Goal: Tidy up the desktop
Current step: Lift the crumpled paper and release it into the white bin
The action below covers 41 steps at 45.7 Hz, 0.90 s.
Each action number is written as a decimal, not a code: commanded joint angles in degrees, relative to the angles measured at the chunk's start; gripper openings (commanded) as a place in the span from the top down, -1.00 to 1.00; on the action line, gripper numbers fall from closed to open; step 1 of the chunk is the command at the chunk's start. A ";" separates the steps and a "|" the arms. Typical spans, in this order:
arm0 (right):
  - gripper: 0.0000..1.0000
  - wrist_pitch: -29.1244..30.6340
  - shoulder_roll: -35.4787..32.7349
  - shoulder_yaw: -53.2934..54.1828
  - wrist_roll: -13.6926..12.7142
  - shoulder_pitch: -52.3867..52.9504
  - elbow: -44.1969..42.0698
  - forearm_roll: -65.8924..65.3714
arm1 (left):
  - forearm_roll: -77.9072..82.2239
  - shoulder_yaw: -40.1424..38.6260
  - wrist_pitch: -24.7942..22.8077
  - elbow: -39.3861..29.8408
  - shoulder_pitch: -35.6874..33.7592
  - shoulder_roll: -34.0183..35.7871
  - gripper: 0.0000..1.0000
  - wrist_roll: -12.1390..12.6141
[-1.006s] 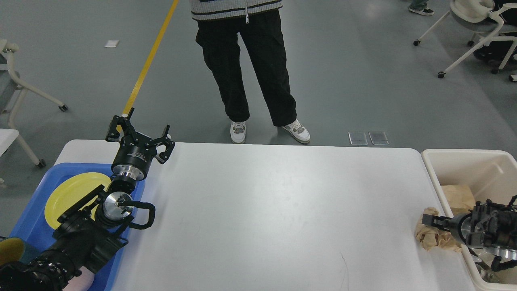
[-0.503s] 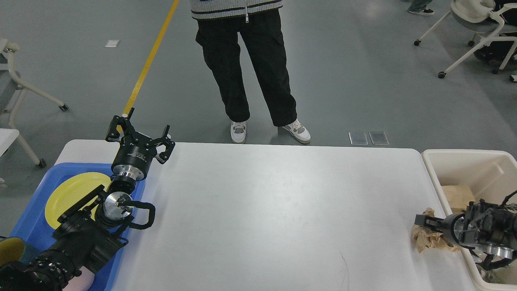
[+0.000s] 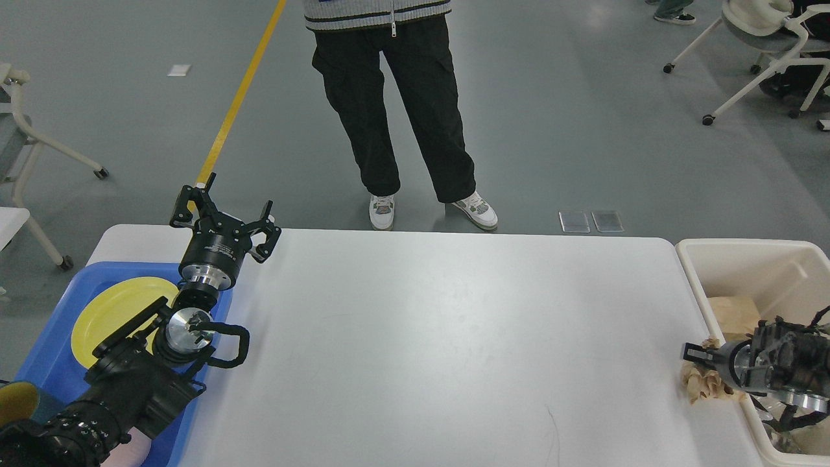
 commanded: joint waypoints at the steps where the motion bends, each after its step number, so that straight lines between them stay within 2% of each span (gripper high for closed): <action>1: 1.00 0.07 -0.33 0.02 0.01 2.01 0.43 -0.01 | 0.04 0.00 0.00 -0.02 0.00 0.03 -0.99 0.00; 7: 1.00 0.59 -1.04 0.28 0.01 9.55 3.94 -0.01 | 0.04 0.00 0.00 -0.02 0.00 0.03 -0.99 0.00; 12: 1.00 2.26 -1.91 -0.16 0.54 26.68 16.67 -0.27 | 0.04 0.00 0.00 0.06 0.00 0.03 -0.99 0.00; 18: 1.00 10.78 -0.34 0.28 0.72 44.88 29.59 -1.06 | 0.04 0.00 0.00 0.06 0.00 0.03 -0.99 0.00; 22: 1.00 16.93 3.00 0.90 0.81 54.73 37.07 -1.32 | 0.04 0.00 0.00 0.06 0.00 0.03 -0.99 0.00; 26: 1.00 19.75 6.60 1.60 0.72 61.76 44.01 -1.32 | 0.04 0.00 0.00 -0.02 0.00 0.03 -0.99 0.00; 30: 1.00 19.84 7.66 4.67 0.54 64.50 49.03 -1.41 | 0.04 0.00 0.00 -0.02 0.00 -0.06 -0.99 0.00; 33: 1.00 19.67 7.49 5.03 0.37 64.16 48.95 -1.41 | 0.04 0.00 0.00 0.06 0.00 0.03 -0.99 0.00; 41: 1.00 17.56 5.21 -0.06 0.37 56.78 41.32 -1.94 | 0.04 0.00 0.00 -0.02 0.00 0.03 -0.99 0.00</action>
